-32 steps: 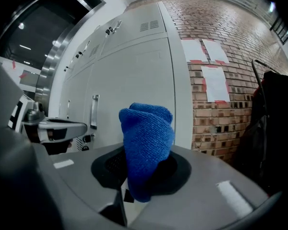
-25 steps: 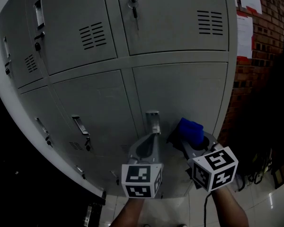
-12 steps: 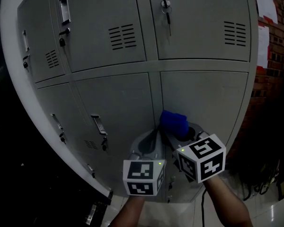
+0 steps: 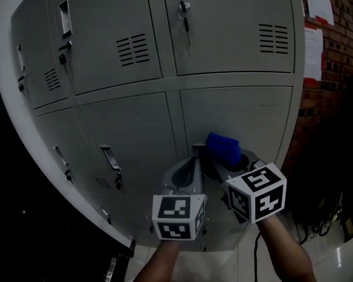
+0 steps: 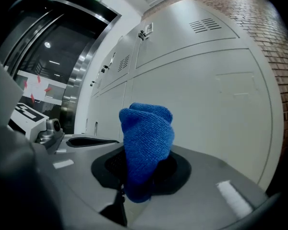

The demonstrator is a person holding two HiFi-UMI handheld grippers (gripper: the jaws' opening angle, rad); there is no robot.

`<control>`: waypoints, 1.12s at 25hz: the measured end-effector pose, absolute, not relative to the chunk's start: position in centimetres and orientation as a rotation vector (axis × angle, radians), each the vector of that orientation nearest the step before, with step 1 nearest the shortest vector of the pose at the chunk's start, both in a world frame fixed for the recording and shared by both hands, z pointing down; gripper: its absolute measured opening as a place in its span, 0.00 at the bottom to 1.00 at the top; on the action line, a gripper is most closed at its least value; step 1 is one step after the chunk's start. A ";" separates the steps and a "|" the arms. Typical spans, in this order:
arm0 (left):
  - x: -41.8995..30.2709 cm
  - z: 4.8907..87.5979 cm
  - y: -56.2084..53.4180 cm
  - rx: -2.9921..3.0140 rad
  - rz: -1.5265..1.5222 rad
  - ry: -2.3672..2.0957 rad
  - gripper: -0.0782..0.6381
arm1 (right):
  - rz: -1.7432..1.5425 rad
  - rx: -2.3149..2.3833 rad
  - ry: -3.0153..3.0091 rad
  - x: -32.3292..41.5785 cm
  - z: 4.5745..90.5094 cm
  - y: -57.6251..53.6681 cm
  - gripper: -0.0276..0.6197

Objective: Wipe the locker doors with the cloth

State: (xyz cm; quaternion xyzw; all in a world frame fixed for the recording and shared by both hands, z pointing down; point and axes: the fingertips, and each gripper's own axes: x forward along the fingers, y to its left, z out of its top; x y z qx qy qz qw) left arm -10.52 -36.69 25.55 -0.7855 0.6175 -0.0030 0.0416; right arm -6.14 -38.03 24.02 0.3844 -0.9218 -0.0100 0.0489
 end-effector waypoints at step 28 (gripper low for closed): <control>-5.6 25.5 -38.1 -2.466 0.023 1.822 0.11 | 0.007 1.505 -2.603 8.7 24.3 -40.3 0.18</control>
